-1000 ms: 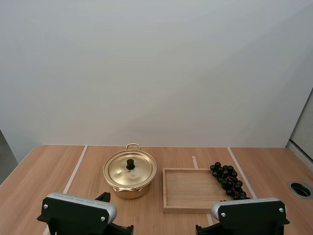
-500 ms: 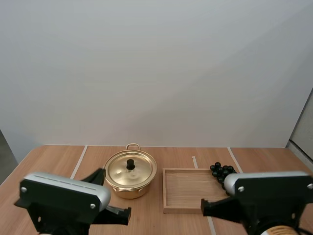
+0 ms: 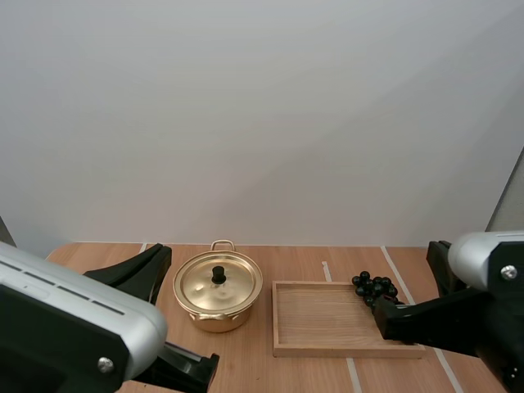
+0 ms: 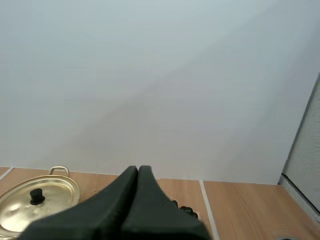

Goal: Open the lid, put the grape in the pot, and close it

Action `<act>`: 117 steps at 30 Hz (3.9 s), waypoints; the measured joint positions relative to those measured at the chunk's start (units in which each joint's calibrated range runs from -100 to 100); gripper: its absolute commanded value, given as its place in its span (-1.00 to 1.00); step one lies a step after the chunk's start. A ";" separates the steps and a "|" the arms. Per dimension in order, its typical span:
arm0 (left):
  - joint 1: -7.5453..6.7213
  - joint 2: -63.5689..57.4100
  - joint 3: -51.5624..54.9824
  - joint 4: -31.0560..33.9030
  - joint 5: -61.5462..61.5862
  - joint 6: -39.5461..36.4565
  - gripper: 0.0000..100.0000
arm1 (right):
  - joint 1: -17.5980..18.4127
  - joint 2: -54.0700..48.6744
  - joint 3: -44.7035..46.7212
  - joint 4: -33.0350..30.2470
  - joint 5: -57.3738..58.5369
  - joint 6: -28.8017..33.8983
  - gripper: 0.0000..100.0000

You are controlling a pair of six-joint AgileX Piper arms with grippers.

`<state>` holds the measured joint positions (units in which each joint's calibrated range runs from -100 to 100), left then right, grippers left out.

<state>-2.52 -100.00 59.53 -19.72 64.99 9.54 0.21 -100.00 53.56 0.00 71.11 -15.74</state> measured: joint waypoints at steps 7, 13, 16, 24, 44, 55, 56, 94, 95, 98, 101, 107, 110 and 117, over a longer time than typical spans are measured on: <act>0.00 0.34 0.00 6.75 -0.46 -5.74 -0.23 | 0.00 4.10 0.00 -4.79 2.56 0.00 -0.84; 0.00 12.54 -0.31 11.40 1.44 -5.84 1.00 | 0.00 10.65 0.00 -5.27 5.40 0.11 1.00; 0.00 20.59 -0.31 11.51 -0.89 -2.77 1.00 | 0.00 11.17 0.00 -5.27 5.57 0.11 1.00; 0.00 48.83 -2.50 -2.38 -8.87 17.58 1.00 | 0.00 11.58 0.00 -5.27 5.45 0.11 1.00; 0.00 99.44 -26.02 -6.65 -8.09 25.44 1.00 | 0.00 11.87 0.00 -5.68 6.18 0.11 1.00; 0.00 101.83 -26.67 -5.44 -2.97 25.52 -0.99 | 0.00 20.69 0.00 -7.90 9.72 -2.30 1.00; 0.00 101.83 -26.67 -5.44 -2.58 25.52 -0.99 | 0.00 21.03 0.00 -7.90 9.72 -2.30 1.00; 0.00 55.05 -45.61 -3.96 22.90 22.42 -1.00 | -6.14 90.43 -0.55 -6.46 -44.29 -14.32 1.00; 0.00 54.72 -46.28 -3.96 24.19 21.87 -1.00 | -6.14 91.26 -0.55 -6.46 -44.98 -14.32 1.00; 0.00 54.47 -47.59 -3.96 26.49 21.14 -1.00 | -6.38 96.16 -0.81 -8.87 -49.94 -14.41 1.00; 0.00 53.94 -49.24 -3.83 28.15 20.82 -1.00 | -6.38 97.90 -0.97 -9.95 -52.57 -14.30 0.51; 0.00 51.64 -52.56 -3.26 29.69 19.95 -1.00 | -6.53 98.88 -1.37 -11.10 -54.38 -14.30 -1.00; 0.00 49.45 -55.97 -2.68 29.88 19.58 -1.00 | -6.67 97.32 -1.37 -8.32 -53.31 -14.30 -1.00; 0.00 47.46 -66.02 -1.25 30.34 17.24 -1.00 | -4.64 82.01 -1.08 -2.89 -52.32 -14.30 -1.00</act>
<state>-2.52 -52.54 -6.49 -20.97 95.32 26.77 -4.43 -17.99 52.48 -2.89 18.79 -30.05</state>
